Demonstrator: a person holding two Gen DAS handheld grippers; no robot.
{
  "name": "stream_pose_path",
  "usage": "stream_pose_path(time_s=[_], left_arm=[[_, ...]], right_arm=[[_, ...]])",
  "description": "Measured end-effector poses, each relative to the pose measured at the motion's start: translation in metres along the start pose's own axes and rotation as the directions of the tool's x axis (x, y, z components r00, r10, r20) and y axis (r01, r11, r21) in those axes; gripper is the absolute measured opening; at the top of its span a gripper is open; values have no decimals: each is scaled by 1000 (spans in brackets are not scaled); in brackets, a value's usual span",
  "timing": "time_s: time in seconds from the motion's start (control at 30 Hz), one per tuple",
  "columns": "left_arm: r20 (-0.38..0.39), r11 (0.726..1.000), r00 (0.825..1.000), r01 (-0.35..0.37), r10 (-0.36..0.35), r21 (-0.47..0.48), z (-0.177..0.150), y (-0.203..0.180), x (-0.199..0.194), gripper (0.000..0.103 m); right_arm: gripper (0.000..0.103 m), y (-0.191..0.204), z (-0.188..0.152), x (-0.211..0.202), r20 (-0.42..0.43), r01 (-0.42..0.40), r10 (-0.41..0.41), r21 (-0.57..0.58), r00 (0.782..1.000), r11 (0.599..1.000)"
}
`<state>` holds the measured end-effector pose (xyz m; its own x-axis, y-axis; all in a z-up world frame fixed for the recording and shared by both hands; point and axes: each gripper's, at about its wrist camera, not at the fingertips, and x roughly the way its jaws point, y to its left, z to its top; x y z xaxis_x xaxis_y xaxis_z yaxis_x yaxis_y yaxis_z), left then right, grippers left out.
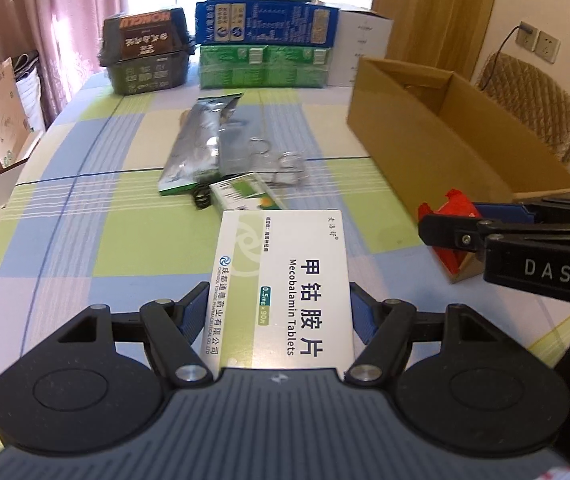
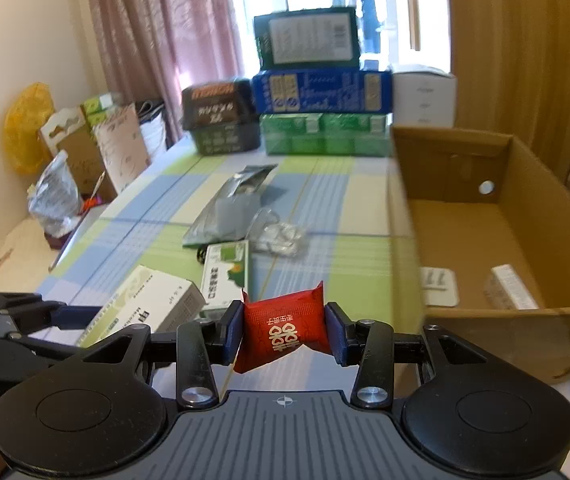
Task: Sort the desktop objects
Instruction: 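Lift the red packet and Mecobalamin box and carry both toward the cardboard box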
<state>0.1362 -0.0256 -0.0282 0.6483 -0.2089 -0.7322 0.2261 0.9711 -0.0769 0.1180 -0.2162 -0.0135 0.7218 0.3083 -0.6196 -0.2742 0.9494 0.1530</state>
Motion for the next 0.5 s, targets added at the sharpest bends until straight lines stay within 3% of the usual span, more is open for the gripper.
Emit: stream_pose_path(time_s=[0.5], left_arm=[[85, 993, 995, 46, -55, 111, 45, -72, -42, 67]], right_arm=[[41, -53, 33, -69, 110, 84, -88, 39, 990, 996]])
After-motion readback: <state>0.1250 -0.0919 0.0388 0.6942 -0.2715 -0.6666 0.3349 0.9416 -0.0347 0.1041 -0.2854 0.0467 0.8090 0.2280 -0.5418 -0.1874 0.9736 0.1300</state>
